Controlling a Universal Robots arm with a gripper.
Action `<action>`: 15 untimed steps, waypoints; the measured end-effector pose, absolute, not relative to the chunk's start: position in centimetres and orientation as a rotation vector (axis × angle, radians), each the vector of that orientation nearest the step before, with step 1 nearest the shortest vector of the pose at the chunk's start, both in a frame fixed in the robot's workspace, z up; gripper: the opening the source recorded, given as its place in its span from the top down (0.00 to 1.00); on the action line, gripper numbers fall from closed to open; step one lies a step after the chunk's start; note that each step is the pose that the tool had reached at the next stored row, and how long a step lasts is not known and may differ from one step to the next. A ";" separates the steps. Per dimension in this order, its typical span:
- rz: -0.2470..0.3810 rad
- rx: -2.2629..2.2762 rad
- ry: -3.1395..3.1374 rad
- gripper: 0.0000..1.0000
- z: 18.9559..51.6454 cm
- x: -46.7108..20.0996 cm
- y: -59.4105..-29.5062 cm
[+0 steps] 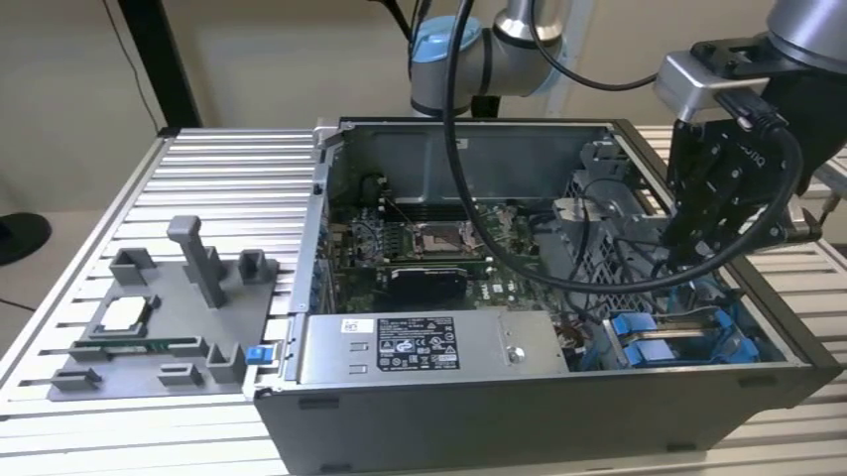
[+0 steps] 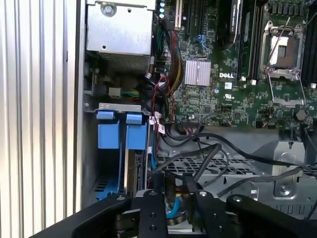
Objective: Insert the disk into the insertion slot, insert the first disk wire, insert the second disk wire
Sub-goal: 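Insert the first disk wire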
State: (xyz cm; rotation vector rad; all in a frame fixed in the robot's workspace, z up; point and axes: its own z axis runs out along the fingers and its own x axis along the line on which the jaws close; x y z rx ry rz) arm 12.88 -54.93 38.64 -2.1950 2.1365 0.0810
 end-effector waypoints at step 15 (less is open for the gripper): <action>0.129 -2.203 2.147 1.00 38.5 13.0 -57.5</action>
